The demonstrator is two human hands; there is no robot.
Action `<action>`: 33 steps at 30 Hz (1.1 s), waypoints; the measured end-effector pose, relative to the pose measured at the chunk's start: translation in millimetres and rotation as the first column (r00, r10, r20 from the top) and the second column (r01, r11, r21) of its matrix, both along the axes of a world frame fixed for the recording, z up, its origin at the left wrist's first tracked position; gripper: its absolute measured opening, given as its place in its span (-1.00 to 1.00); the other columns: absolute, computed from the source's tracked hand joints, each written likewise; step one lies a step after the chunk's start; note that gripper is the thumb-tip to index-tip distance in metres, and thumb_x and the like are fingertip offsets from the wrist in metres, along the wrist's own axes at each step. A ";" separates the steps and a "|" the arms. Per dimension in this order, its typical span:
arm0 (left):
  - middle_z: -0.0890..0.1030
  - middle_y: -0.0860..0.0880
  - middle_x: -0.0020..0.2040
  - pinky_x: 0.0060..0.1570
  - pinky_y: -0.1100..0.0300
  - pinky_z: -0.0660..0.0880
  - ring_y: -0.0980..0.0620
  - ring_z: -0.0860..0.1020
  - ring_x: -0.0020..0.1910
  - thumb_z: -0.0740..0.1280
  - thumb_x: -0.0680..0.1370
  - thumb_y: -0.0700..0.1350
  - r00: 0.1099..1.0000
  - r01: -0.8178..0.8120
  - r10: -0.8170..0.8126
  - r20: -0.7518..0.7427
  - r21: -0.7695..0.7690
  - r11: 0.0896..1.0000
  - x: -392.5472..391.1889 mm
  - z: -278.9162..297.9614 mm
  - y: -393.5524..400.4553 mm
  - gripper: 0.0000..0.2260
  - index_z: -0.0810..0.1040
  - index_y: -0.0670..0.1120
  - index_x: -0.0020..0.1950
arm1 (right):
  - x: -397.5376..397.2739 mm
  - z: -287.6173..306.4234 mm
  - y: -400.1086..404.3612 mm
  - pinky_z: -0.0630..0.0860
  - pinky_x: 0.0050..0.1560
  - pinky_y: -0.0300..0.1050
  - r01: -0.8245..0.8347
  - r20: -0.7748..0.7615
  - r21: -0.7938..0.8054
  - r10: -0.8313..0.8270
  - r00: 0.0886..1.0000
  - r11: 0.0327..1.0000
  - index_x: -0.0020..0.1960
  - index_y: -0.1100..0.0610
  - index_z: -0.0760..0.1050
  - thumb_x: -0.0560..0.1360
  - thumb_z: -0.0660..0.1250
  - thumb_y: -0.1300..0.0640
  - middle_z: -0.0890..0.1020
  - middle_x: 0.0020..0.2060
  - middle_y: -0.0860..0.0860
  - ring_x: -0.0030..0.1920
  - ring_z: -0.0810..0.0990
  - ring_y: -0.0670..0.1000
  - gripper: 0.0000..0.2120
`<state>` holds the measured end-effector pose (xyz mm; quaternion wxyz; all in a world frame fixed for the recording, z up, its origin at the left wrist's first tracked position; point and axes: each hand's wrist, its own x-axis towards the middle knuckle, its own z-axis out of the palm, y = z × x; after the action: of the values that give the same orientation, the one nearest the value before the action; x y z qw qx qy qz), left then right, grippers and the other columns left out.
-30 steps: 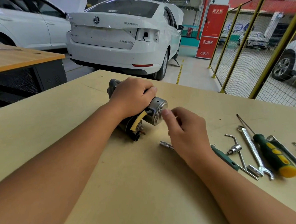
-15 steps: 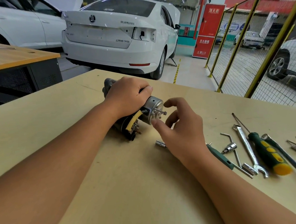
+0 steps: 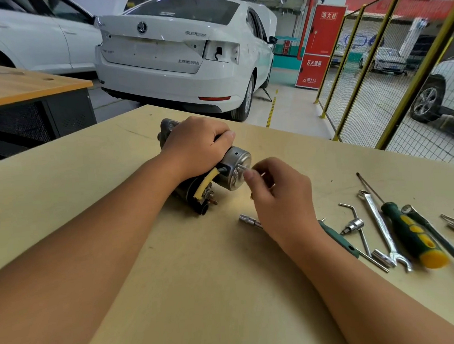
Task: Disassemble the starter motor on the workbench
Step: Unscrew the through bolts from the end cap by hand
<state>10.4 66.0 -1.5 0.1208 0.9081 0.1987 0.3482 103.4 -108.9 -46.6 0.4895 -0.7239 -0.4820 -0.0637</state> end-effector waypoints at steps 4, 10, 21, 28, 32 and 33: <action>0.48 0.08 -0.40 -0.31 0.17 0.21 0.12 0.45 -0.34 0.21 0.65 0.05 1.000 0.002 -0.002 0.000 -0.004 1.000 -0.4 -0.5 -0.3 -0.64 0.41 0.07 -0.36 | -5.4 1.0 -2.7 0.39 -0.38 -0.40 0.008 0.003 -0.005 -0.008 1.000 1.000 0.05 -0.18 0.43 0.49 0.45 -0.14 0.60 -0.26 -0.30 -0.26 0.57 -0.22 -0.77; 0.50 0.08 -0.38 -0.30 0.17 0.21 0.12 0.46 -0.31 0.23 0.68 0.02 1.000 -0.007 0.007 -0.012 0.000 1.000 -0.4 0.3 -0.8 -0.63 0.42 0.08 -0.35 | -4.8 0.9 -0.6 0.50 -0.30 -0.05 0.029 0.003 -0.021 -0.029 1.000 0.999 -0.10 -0.05 0.51 0.61 0.30 -0.06 0.58 -0.39 -0.12 -0.30 0.55 -0.10 -0.85; 0.48 0.08 -0.38 -0.31 0.17 0.21 0.12 0.45 -0.32 0.24 0.68 0.02 1.000 -0.007 0.007 -0.014 -0.004 1.000 -0.5 1.6 -1.6 -0.62 0.40 0.07 -0.35 | -5.1 3.1 0.1 0.52 -0.22 -0.03 0.027 0.000 -0.023 -0.027 1.000 0.999 -0.03 0.00 0.57 0.62 0.31 -0.03 0.61 -0.27 -0.14 -0.23 0.56 -0.08 -0.87; 0.51 0.07 -0.38 -0.30 0.17 0.23 0.09 0.47 -0.32 0.23 0.68 0.04 1.000 -0.003 0.003 -0.009 -0.008 1.000 -1.1 0.5 -0.6 -0.64 0.49 0.01 -0.31 | -5.5 3.1 -0.7 0.53 -0.25 0.05 0.044 -0.027 -0.003 -0.045 0.999 0.999 -0.19 0.04 0.52 0.63 0.23 -0.14 0.60 -0.35 -0.07 -0.30 0.55 -0.06 -0.67; 0.49 0.07 -0.39 -0.31 0.17 0.21 0.10 0.45 -0.33 0.23 0.67 0.03 1.000 -0.001 0.001 -0.010 -0.006 1.000 -0.8 0.2 -0.8 -0.62 0.43 0.04 -0.35 | -3.8 2.5 -0.8 0.41 -0.29 -0.13 0.034 -0.018 0.017 -0.034 0.999 0.999 -0.07 -0.12 0.47 0.55 0.41 -0.04 0.58 -0.29 -0.18 -0.29 0.54 -0.12 -0.89; 0.50 0.06 -0.39 -0.31 0.17 0.21 0.10 0.46 -0.33 0.23 0.67 0.03 1.000 -0.002 0.002 -0.011 -0.004 1.000 -0.8 -0.1 -0.8 -0.63 0.45 0.03 -0.34 | -5.9 2.5 -1.4 0.39 -0.30 -0.17 0.036 -0.015 0.012 -0.036 0.999 0.999 -0.02 -0.19 0.44 0.51 0.44 -0.08 0.57 -0.28 -0.21 -0.30 0.53 -0.14 -0.83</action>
<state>9.6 65.2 -1.6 0.1210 0.9095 0.2010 0.3430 97.6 -110.3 -44.1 0.4963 -0.7299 -0.4648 -0.0699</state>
